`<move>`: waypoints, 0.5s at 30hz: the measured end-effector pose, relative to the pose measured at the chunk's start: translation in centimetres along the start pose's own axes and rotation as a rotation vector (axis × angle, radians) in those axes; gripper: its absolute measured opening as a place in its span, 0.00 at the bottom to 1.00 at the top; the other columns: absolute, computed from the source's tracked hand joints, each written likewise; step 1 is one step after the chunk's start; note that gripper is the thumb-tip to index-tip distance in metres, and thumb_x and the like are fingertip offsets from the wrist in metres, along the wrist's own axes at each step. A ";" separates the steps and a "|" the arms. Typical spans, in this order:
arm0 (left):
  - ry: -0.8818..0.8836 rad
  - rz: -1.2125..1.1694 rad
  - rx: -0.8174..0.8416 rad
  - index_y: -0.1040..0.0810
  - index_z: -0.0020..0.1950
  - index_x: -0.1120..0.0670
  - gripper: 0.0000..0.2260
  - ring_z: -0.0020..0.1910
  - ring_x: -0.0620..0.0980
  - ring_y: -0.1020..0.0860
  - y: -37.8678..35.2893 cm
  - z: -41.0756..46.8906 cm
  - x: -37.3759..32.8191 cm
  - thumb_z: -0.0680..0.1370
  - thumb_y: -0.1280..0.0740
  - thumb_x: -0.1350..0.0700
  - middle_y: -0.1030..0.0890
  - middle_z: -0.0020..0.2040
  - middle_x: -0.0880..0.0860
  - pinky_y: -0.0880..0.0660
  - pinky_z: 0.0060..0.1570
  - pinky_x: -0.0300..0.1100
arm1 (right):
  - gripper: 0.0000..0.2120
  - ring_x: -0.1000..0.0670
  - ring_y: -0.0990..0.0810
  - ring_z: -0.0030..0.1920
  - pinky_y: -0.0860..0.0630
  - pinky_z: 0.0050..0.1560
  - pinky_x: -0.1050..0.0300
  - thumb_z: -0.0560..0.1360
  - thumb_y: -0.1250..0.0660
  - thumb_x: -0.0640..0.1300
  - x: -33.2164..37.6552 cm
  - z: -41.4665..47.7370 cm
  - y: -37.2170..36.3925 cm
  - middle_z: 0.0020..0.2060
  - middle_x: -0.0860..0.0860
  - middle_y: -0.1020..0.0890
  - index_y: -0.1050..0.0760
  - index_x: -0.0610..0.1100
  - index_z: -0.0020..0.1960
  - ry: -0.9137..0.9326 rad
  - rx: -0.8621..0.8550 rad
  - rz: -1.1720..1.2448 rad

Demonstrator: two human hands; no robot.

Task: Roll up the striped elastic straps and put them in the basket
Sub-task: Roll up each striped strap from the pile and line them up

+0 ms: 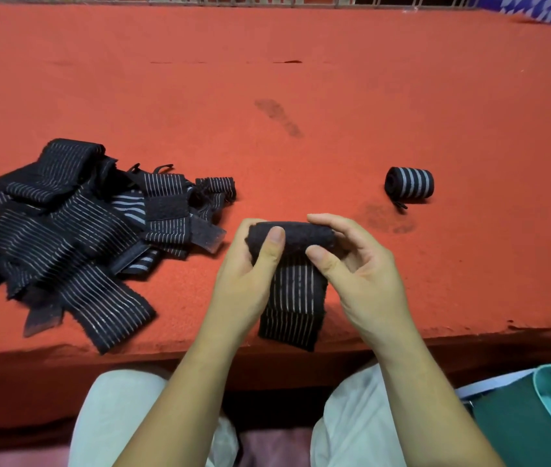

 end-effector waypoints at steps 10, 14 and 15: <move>-0.009 -0.069 0.138 0.31 0.72 0.49 0.21 0.56 0.42 0.24 -0.9 -0.6 0.2 0.79 0.35 0.49 0.23 0.59 0.45 0.27 0.62 0.41 | 0.09 0.54 0.19 0.52 0.22 0.53 0.52 0.81 0.35 0.48 -0.9 -0.2 -0.3 0.50 0.56 0.19 0.26 0.54 0.61 -0.067 -0.017 -0.144; 0.123 0.007 0.011 0.24 0.56 0.47 0.21 0.47 0.38 0.20 0.0 0.0 0.9 0.73 0.38 0.33 0.19 0.46 0.37 0.25 0.51 0.35 | 0.16 0.56 0.22 0.47 0.25 0.49 0.61 0.77 0.34 0.29 0.4 -0.2 -0.8 0.46 0.58 0.21 0.26 0.48 0.56 0.027 0.018 -0.079; 0.130 -0.004 -0.003 0.24 0.52 0.48 0.19 0.44 0.38 0.21 0.0 0.2 0.9 0.74 0.38 0.35 0.19 0.42 0.39 0.25 0.48 0.35 | 0.17 0.56 0.23 0.46 0.25 0.49 0.61 0.76 0.34 0.28 0.4 -0.2 -0.9 0.45 0.59 0.21 0.26 0.48 0.56 0.032 0.023 -0.081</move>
Point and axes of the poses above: each hand's wrist, its own z-axis towards the middle knuckle, its own y-axis out of the back of the hand, x = y × z, the point moved 10 cm from there along z, towards the middle knuckle
